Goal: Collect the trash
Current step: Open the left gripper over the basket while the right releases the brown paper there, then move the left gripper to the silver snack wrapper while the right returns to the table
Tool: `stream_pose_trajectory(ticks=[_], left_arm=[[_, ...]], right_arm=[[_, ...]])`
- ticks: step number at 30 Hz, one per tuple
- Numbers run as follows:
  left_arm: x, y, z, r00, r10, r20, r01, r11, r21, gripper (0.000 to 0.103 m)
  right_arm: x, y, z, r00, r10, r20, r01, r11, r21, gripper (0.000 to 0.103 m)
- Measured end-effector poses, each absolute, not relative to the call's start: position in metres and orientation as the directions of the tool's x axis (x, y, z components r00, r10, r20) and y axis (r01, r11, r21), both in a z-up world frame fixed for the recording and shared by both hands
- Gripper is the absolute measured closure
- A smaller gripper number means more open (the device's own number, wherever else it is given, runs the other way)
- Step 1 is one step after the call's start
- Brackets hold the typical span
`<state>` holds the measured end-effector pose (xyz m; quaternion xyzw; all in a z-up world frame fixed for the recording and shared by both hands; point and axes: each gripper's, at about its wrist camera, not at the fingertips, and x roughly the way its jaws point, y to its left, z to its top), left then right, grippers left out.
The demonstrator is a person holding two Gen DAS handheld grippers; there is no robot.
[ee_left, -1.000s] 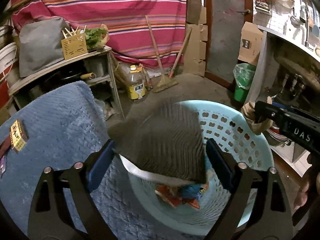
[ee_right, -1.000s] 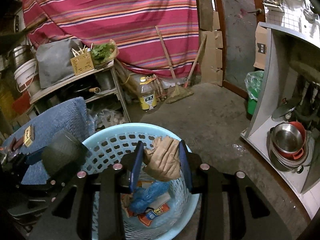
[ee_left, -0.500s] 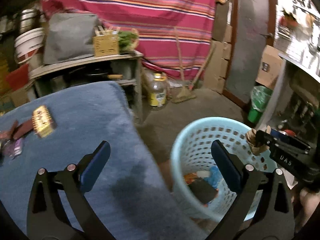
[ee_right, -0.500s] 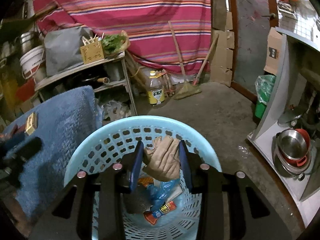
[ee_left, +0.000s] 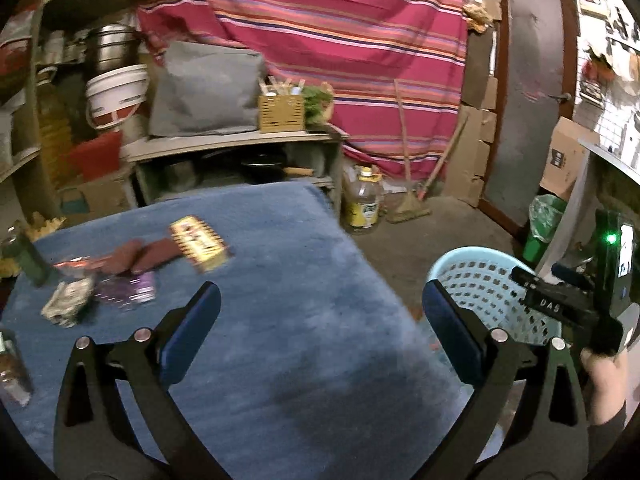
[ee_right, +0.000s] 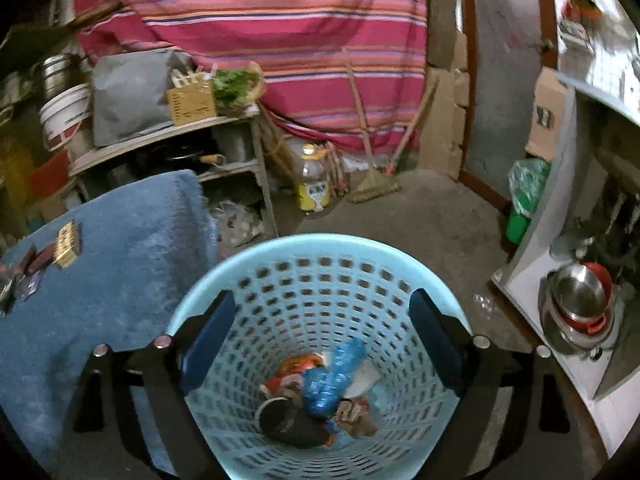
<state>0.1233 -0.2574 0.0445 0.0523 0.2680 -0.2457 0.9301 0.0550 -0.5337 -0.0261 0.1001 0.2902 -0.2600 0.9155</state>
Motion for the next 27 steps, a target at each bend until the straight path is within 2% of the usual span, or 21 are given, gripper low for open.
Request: stream_pose_trajectory(ticks=[4, 10, 13, 27], left_arm=[[0.126, -0.203, 0.050, 0.779, -0.365, -0.509, 0.431, 0.902, 0.012, 0.005], [0.141, -0.127, 0.052, 0.809, -0.282, -0.515, 0.340, 0.940, 0.020, 0.005], [0.147, -0.099, 0.051, 0.819, -0.248, -0.518, 0.312, 0.949, 0.038, 0.005], [0.192, -0.015, 0.048, 0.812, -0.191, -0.551, 0.221, 0.975, -0.012, 0.005]], right_arm=[[0.067, -0.488, -0.013, 0.731, -0.396, -0.556, 0.495, 0.869, 0.032, 0.014], [0.086, -0.411, 0.002, 0.778, -0.344, -0.526, 0.417, 0.909, 0.022, 0.014], [0.098, -0.373, 0.002, 0.780, -0.337, -0.526, 0.387, 0.922, -0.017, 0.008], [0.122, -0.289, 0.028, 0.793, -0.301, -0.530, 0.298, 0.950, -0.095, 0.008]])
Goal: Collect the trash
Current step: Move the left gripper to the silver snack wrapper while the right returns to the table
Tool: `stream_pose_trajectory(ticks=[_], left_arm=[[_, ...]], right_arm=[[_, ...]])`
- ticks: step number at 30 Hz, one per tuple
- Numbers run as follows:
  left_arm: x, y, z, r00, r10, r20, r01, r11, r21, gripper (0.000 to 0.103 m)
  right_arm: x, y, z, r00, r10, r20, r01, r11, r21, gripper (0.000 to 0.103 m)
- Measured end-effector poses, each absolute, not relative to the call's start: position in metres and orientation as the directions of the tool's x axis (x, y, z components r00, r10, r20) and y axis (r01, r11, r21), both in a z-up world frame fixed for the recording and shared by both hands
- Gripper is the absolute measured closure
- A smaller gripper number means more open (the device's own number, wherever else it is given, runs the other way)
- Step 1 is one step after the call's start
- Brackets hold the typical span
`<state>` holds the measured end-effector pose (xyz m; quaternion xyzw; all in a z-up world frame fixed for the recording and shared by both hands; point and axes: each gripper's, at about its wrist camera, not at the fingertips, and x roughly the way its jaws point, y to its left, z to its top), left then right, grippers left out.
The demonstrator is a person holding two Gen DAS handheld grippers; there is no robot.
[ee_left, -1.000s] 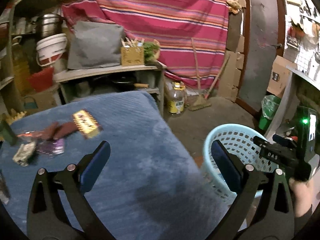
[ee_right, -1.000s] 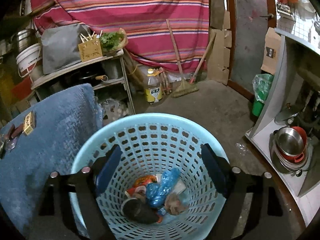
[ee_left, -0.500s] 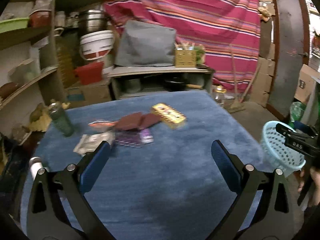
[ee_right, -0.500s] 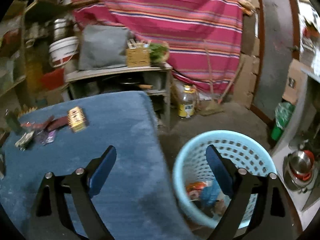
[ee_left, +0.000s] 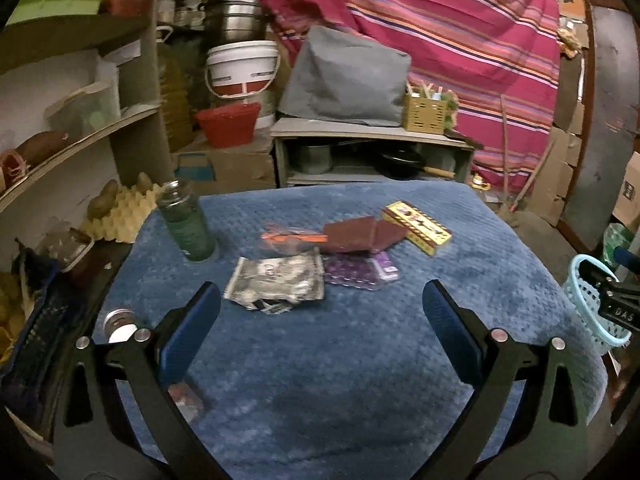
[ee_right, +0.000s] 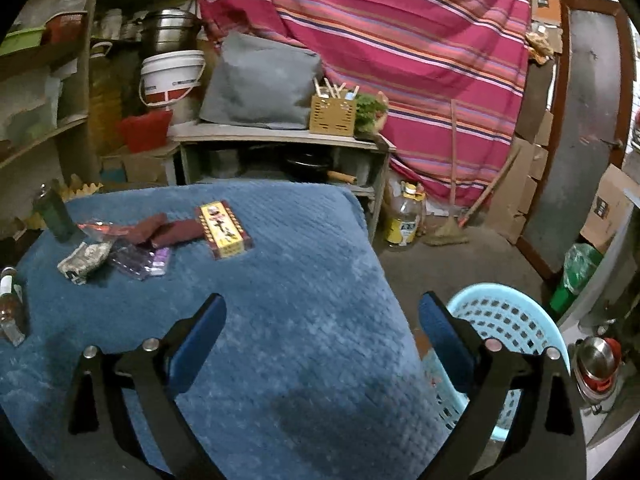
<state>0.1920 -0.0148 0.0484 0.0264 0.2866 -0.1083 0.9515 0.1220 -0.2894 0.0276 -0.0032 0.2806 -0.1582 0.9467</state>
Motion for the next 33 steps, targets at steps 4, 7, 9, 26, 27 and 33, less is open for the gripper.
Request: stream_pose_trajectory(ticks=[4, 7, 9, 26, 27, 33], left_arm=[[0.213, -0.009, 0.041, 0.802, -0.168, -0.573, 0.187, 0.982, -0.027, 0.005], [0.224, -0.011, 0.035, 0.807, -0.147, -0.572, 0.159, 0.987, -0.028, 0.005], [0.232, -0.013, 0.030, 0.807, -0.145, -0.572, 0.157, 0.987, -0.030, 0.005], [0.280, -0.023, -0.045, 0.726, -0.073, -0.684, 0.128, 0.991, 0.029, 0.005], [0.283, -0.022, -0.048, 0.724, -0.062, -0.687, 0.119, 0.992, 0.037, 0.005], [0.301, -0.024, -0.053, 0.729, -0.034, -0.684, 0.106, 0.992, 0.063, 0.006]], right_arm=[[0.138, -0.281, 0.031, 0.810, -0.277, -0.517, 0.262, 0.959, -0.104, 0.008], [0.155, -0.277, 0.025, 0.813, -0.270, -0.517, 0.237, 0.963, -0.130, 0.008], [0.165, -0.274, 0.021, 0.815, -0.266, -0.514, 0.224, 0.964, -0.144, 0.008], [0.230, -0.292, -0.031, 0.785, -0.214, -0.581, 0.213, 0.974, -0.070, 0.008], [0.232, -0.292, -0.033, 0.785, -0.205, -0.584, 0.208, 0.976, -0.063, 0.008], [0.237, -0.301, -0.043, 0.771, -0.181, -0.611, 0.209, 0.978, -0.026, 0.008]])
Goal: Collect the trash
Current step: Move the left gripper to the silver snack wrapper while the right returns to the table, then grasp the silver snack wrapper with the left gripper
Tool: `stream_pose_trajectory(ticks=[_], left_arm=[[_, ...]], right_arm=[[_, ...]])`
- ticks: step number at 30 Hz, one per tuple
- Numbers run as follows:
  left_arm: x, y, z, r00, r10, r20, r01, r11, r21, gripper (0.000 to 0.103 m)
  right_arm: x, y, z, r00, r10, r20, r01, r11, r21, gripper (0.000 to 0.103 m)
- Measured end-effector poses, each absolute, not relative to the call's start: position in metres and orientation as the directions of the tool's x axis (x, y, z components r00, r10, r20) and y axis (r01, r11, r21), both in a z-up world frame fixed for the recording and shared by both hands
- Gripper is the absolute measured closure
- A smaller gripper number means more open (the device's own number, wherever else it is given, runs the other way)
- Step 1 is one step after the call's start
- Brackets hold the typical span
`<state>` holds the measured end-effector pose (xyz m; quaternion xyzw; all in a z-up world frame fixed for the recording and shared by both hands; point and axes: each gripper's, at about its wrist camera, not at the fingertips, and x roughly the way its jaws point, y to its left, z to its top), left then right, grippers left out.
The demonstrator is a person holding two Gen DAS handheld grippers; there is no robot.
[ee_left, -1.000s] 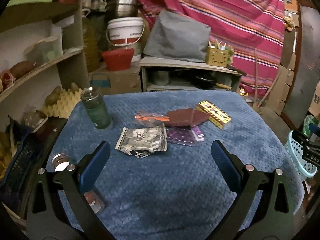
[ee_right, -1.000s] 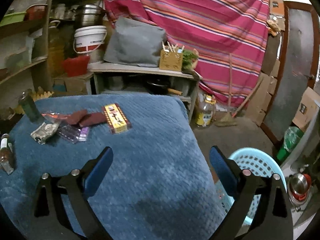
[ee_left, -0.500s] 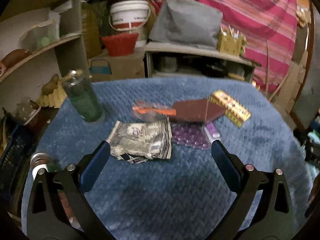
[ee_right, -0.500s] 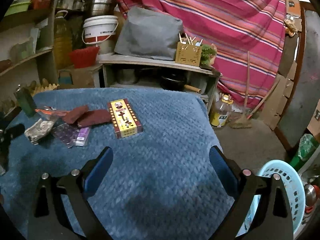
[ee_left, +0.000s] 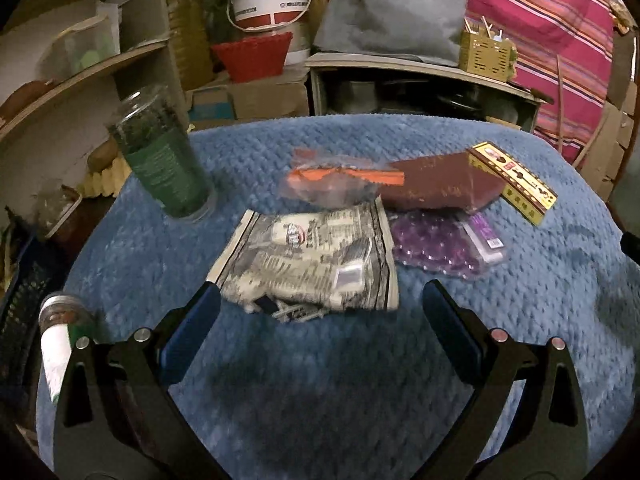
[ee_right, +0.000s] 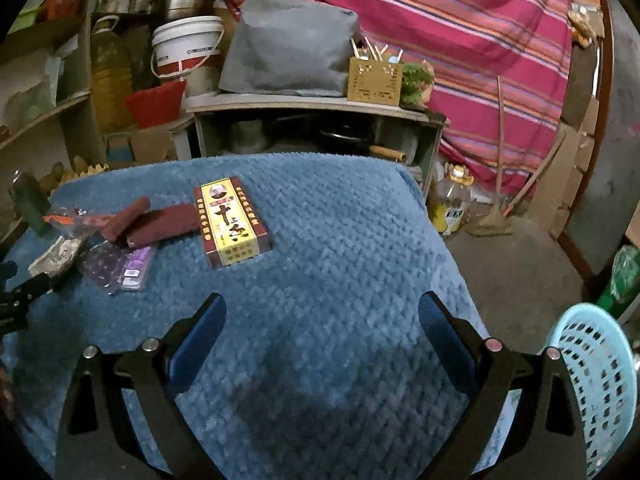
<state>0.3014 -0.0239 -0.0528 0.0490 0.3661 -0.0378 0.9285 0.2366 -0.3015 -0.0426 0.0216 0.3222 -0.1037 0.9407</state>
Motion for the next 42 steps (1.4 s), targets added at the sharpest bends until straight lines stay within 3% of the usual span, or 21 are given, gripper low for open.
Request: stream_pose_trajectory(ticks=[4, 8, 11, 16, 19, 24, 25, 28, 42], left_arm=[[0.305, -0.034, -0.057, 0.732, -0.011, -0.681, 0.130, 0.984, 0.124, 0.007], [0.308, -0.034, -0.065, 0.708, -0.016, -0.706, 0.143, 0.982, 0.120, 0.015], [0.314, -0.033, -0.068, 0.699, -0.012, -0.715, 0.139, 0.983, 0.119, 0.028], [0.314, -0.032, -0.066, 0.706, -0.028, -0.707, 0.156, 0.981, 0.117, 0.061], [0.308, -0.033, -0.060, 0.725, -0.027, -0.688, 0.168, 0.976, 0.139, 0.073], [0.302, -0.019, -0.040, 0.749, -0.056, -0.660, 0.172, 0.979, 0.112, 0.081], [0.301, -0.013, -0.035, 0.752, -0.066, -0.655, 0.167, 0.982, 0.093, 0.090], [0.300, 0.002, -0.023, 0.756, -0.094, -0.648, 0.157, 0.987, 0.040, 0.090], [0.293, 0.047, -0.001, 0.798, -0.049, -0.601, 0.075, 0.997, 0.017, 0.090]], right_arm=[[0.238, -0.308, -0.047, 0.763, -0.164, -0.625, 0.216, 0.976, 0.007, 0.008], [0.240, -0.309, -0.052, 0.754, -0.171, -0.634, 0.218, 0.976, -0.005, 0.008], [0.239, -0.308, -0.054, 0.752, -0.165, -0.639, 0.216, 0.976, 0.003, 0.008], [0.238, -0.298, -0.056, 0.750, -0.167, -0.640, 0.202, 0.979, -0.018, 0.008], [0.239, -0.290, -0.056, 0.751, -0.167, -0.638, 0.189, 0.981, -0.035, 0.008], [0.244, -0.270, -0.048, 0.757, -0.147, -0.637, 0.153, 0.987, -0.046, 0.008], [0.247, -0.265, -0.047, 0.757, -0.139, -0.638, 0.146, 0.988, -0.043, 0.008], [0.260, -0.249, -0.040, 0.760, -0.122, -0.639, 0.120, 0.992, -0.046, 0.008], [0.339, -0.166, -0.035, 0.760, -0.048, -0.648, 0.000, 0.997, -0.074, 0.008]])
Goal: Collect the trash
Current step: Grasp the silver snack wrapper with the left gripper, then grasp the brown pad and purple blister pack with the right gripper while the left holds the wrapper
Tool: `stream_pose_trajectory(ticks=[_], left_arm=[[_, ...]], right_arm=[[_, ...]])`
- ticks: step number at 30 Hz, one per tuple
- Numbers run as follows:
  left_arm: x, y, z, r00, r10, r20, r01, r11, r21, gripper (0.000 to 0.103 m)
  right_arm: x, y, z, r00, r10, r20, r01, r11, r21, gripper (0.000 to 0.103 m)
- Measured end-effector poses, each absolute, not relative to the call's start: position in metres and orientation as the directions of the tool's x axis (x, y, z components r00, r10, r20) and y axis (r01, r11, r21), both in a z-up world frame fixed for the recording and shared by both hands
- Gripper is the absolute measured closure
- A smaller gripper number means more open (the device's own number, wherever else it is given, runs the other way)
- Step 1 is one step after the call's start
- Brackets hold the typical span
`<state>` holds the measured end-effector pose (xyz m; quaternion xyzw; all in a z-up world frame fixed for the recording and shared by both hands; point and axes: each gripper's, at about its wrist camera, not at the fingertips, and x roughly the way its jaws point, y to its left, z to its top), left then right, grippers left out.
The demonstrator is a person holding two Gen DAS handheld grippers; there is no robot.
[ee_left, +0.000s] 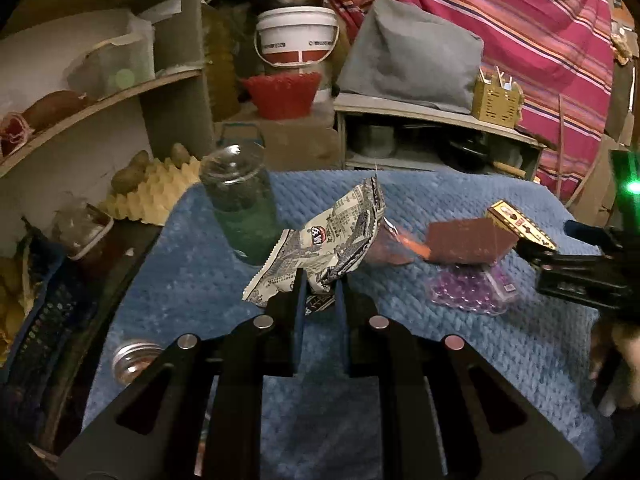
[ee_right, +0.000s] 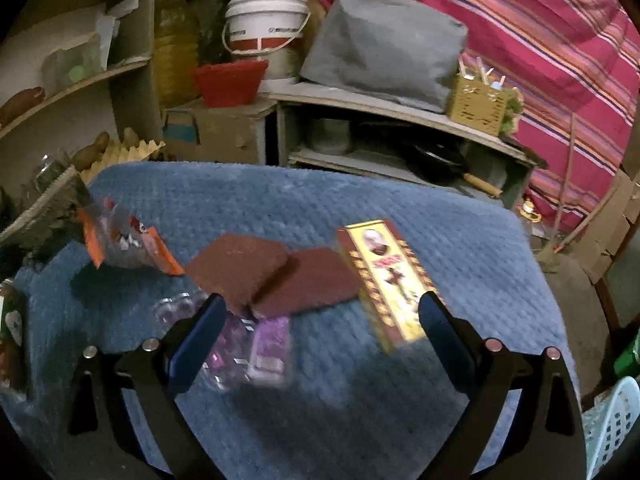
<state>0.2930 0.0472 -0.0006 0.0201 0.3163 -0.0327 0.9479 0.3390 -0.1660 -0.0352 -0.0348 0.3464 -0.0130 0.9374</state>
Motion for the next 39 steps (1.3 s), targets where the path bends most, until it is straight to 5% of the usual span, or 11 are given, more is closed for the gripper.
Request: stream_pose_trajectory(ticks=[10, 16, 18, 27, 39], left_arm=[[0.298, 0.051, -0.004, 0.792, -0.036, -0.609, 0.062, 0.998, 0.021, 0.090], [0.303, 0.054, -0.011, 0.777, -0.031, -0.628, 0.054, 0.998, 0.018, 0.090], [0.304, 0.054, -0.011, 0.777, -0.024, -0.629, 0.049, 0.999, 0.022, 0.090], [0.299, 0.060, -0.003, 0.789, -0.035, -0.613, 0.037, 0.999, -0.010, 0.090], [0.290, 0.051, 0.004, 0.800, -0.029, -0.600, 0.032, 0.999, -0.006, 0.090]], right_arm=[[0.380, -0.143, -0.051, 0.728, -0.015, -0.685, -0.020, 0.999, -0.043, 0.010], [0.393, -0.132, -0.062, 0.697, 0.010, -0.717, -0.041, 0.999, -0.026, 0.031], [0.391, -0.132, -0.061, 0.698, 0.035, -0.715, -0.058, 0.998, -0.007, 0.052], [0.366, -0.146, -0.038, 0.748, 0.067, -0.660, -0.062, 0.998, 0.031, 0.096], [0.341, -0.169, -0.029, 0.753, 0.050, -0.656, -0.092, 0.995, -0.030, 0.097]])
